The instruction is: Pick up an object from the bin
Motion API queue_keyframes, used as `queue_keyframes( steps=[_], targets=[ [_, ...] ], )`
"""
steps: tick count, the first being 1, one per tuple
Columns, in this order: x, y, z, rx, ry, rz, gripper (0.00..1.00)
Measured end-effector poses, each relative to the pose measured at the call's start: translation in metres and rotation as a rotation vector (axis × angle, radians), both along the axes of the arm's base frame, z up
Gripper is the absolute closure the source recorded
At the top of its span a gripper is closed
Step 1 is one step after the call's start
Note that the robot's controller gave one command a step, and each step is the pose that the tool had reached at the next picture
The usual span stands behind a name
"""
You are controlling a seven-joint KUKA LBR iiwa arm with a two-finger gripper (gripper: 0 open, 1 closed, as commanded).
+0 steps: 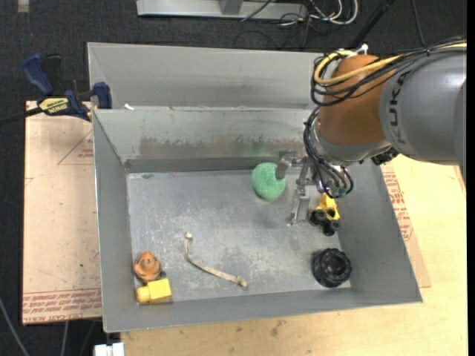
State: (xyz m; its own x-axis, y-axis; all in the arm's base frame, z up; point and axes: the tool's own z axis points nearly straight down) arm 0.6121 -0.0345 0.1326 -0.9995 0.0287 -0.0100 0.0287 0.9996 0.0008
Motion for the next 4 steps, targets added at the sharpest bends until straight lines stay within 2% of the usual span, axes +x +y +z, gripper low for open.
queue_keyframes(
  steps=[1,2,3,4],
  targets=[
    [0.013,0.019,-0.02,0.001,0.012,0.019,0.0],
    [0.022,0.015,-0.019,0.002,0.005,-0.088,0.0],
    [0.035,0.008,-0.061,0.002,-0.001,-0.099,0.0],
    [0.031,0.013,-0.057,0.003,-0.006,-0.222,1.0]
  ],
)
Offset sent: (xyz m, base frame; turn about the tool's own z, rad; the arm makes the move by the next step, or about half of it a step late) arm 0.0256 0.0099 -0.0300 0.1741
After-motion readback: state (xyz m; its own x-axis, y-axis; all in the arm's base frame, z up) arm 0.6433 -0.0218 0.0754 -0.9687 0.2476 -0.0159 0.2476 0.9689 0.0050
